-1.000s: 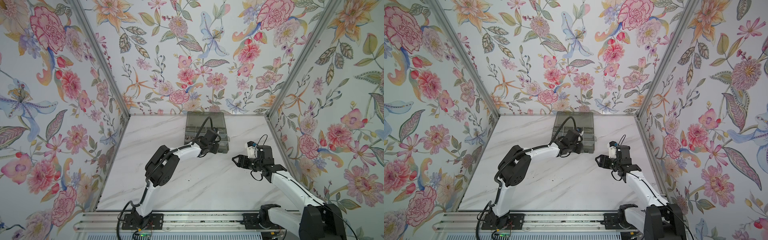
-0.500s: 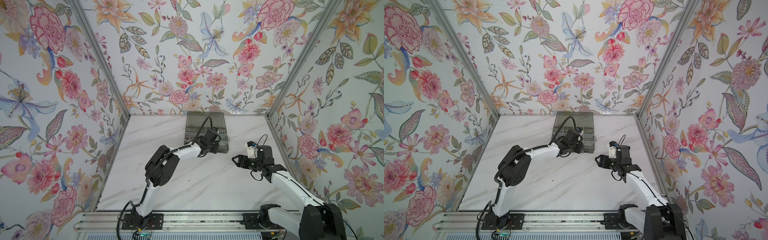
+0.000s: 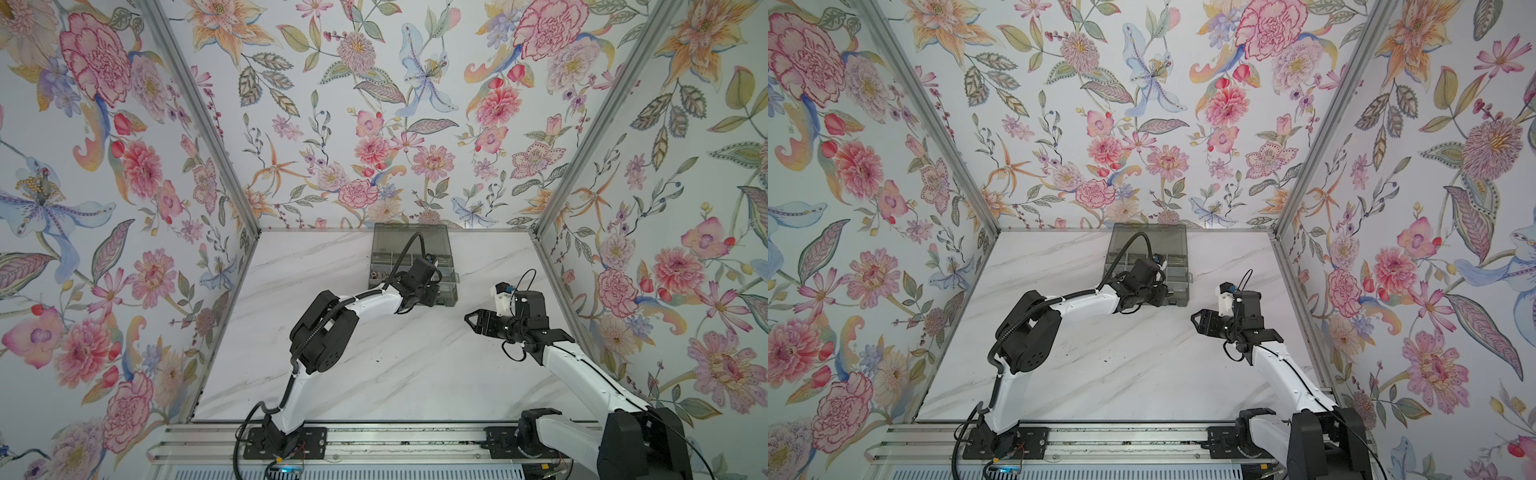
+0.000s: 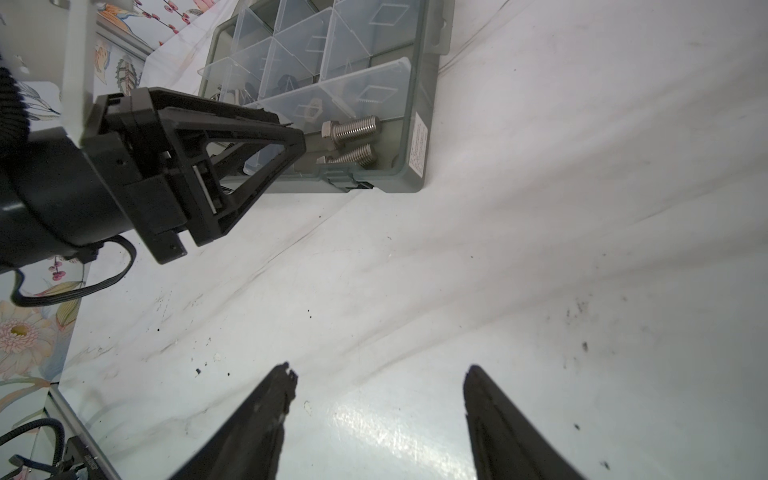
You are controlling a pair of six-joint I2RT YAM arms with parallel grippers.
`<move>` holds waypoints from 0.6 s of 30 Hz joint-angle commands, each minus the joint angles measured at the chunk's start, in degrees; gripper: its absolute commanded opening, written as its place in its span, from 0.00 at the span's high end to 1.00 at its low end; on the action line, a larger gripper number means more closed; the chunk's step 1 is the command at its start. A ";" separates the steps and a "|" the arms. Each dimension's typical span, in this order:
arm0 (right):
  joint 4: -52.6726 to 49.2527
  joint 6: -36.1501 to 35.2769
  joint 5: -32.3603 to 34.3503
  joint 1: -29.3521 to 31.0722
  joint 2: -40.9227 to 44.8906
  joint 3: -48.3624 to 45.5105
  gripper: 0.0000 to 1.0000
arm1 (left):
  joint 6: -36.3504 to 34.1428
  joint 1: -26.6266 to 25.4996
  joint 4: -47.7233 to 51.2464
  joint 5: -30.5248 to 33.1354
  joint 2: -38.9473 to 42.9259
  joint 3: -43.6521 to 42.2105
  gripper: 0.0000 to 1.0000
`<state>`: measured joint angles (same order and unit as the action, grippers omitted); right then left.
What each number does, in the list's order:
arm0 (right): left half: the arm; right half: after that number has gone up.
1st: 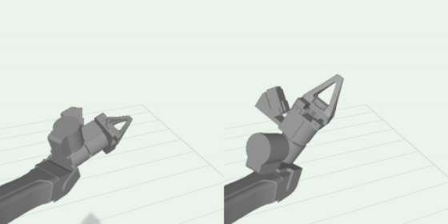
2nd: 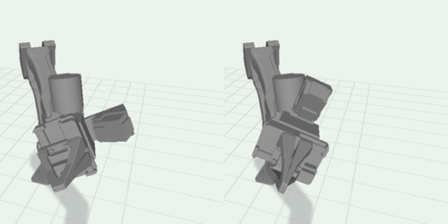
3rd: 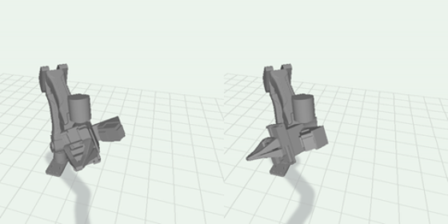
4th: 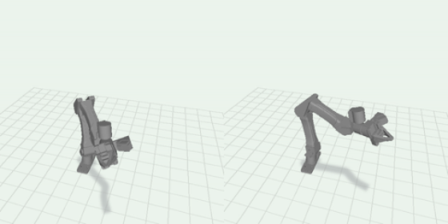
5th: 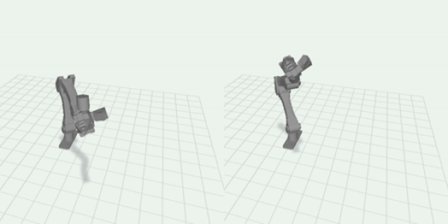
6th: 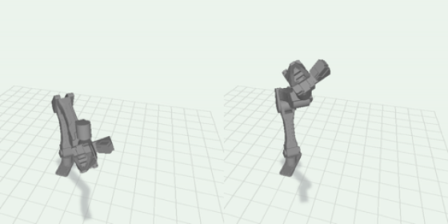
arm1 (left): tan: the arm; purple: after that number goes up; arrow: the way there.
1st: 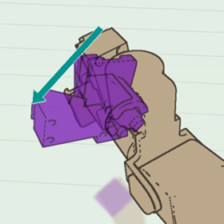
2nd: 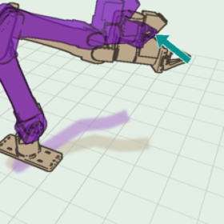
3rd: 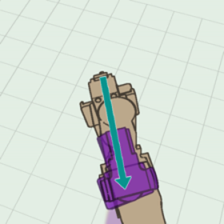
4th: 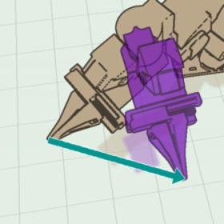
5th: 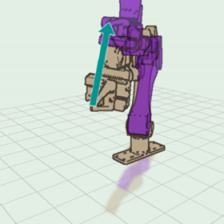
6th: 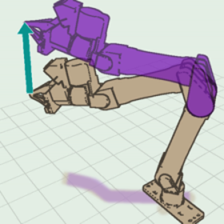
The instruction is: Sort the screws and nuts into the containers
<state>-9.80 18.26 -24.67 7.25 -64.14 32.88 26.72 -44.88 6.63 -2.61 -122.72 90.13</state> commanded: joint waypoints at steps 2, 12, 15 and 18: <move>-0.86 -0.43 -0.38 -0.30 0.66 -0.76 0.32 | -0.03 0.68 1.97 1.10 6.24 -1.50 0.38; -0.94 -1.43 -1.04 -0.30 1.13 -0.36 0.31 | 0.09 0.63 1.73 5.68 15.63 -10.19 0.16; -0.94 -2.24 -1.15 -0.28 1.65 -0.28 0.31 | 0.39 0.68 2.03 9.32 18.62 -13.18 0.01; -1.00 -3.29 -0.83 -0.30 2.09 0.15 0.31 | 0.39 0.67 1.96 12.20 21.71 -16.02 0.01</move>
<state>-9.80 16.84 -25.08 7.25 -63.05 32.88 27.22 -44.88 7.64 4.80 -104.40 76.25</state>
